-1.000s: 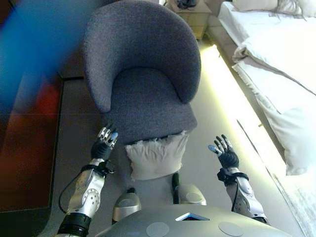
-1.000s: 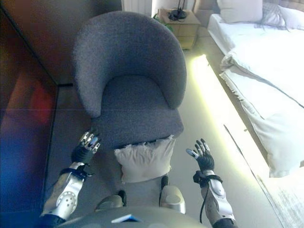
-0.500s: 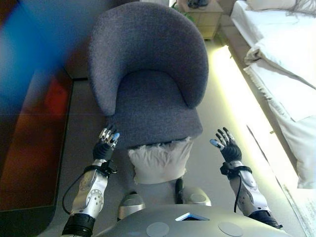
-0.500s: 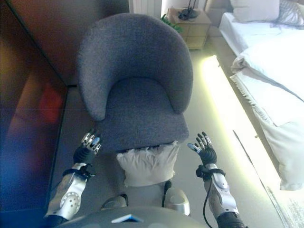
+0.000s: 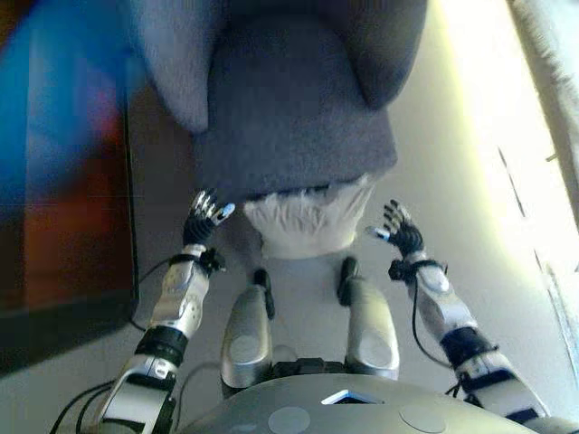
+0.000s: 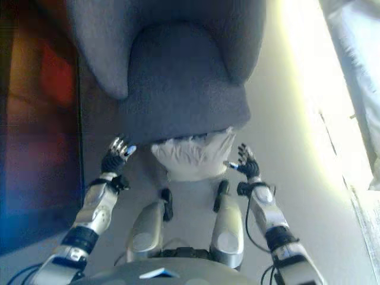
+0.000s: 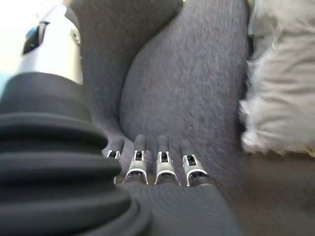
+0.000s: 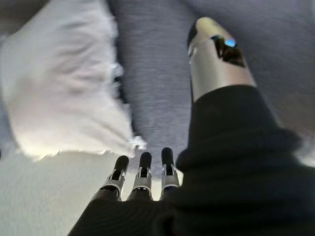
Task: Pick up the cushion and take it to the sofa
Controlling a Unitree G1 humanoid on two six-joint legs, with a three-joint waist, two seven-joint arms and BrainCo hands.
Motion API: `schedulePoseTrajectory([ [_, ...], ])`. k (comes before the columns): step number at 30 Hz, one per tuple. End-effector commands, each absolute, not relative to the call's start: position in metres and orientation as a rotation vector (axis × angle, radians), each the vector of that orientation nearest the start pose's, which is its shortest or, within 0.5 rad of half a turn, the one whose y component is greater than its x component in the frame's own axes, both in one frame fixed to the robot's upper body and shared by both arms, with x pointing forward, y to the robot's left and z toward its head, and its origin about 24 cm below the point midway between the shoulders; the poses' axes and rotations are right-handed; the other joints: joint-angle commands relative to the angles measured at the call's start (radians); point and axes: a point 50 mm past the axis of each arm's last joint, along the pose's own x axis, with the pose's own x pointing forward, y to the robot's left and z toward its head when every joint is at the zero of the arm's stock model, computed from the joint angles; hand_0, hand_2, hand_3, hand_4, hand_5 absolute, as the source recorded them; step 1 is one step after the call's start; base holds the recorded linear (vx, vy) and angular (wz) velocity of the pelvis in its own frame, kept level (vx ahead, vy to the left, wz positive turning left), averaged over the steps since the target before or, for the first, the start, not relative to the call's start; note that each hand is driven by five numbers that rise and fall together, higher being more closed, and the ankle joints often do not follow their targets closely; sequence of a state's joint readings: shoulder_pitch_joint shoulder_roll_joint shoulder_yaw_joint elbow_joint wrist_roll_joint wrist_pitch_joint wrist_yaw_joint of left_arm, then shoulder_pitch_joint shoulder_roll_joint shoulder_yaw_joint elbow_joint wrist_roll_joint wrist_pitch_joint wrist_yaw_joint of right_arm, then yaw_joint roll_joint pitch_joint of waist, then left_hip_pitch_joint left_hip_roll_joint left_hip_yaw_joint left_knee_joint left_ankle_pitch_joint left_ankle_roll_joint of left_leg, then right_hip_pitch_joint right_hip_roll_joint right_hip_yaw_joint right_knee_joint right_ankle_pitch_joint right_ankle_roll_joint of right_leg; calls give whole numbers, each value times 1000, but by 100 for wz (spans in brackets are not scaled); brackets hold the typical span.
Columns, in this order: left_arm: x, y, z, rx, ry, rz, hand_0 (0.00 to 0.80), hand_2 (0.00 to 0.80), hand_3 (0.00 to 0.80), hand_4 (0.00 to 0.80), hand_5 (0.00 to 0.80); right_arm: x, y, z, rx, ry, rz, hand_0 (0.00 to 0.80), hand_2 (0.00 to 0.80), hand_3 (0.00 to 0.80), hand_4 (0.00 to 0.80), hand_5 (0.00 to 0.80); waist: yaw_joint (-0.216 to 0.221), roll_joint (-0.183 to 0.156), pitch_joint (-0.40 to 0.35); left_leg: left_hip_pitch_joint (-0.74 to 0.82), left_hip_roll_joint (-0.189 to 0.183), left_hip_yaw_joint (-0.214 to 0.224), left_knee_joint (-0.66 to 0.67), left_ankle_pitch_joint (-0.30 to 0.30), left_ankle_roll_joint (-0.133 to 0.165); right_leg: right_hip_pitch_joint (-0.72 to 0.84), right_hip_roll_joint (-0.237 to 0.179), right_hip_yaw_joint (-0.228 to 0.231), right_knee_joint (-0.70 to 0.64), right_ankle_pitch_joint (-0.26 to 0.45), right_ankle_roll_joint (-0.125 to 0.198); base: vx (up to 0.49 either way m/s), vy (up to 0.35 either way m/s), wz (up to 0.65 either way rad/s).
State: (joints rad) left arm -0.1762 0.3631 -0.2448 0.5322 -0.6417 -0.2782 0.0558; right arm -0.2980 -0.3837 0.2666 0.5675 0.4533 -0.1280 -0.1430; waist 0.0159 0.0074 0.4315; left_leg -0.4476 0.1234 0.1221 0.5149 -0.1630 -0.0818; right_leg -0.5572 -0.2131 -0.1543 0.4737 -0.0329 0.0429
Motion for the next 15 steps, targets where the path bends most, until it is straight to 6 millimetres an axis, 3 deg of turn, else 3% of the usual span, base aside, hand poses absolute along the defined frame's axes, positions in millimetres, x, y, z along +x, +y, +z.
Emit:
schedulePoseTrajectory([
  [1,278,207,6,-175,36,82,0,0,0,0,0,314,-205,32,-133,121,-69,0,0,0,0,0,18,-5,17,-129,-15,-38,48,37,37,-27,-80,33,53,12,66,-81,34,-11],
  [2,279,206,8,-188,26,86,0,0,0,0,0,317,-208,36,-139,115,-78,0,0,0,0,0,22,4,29,-151,-12,-42,82,6,33,-52,-82,36,98,-20,68,-70,29,-11],
  [15,313,192,36,-191,-68,87,0,0,0,0,0,361,-231,100,-130,12,-97,0,0,0,0,0,21,53,88,-571,-30,-90,483,-101,72,-469,-84,129,494,-113,25,-77,9,3],
])
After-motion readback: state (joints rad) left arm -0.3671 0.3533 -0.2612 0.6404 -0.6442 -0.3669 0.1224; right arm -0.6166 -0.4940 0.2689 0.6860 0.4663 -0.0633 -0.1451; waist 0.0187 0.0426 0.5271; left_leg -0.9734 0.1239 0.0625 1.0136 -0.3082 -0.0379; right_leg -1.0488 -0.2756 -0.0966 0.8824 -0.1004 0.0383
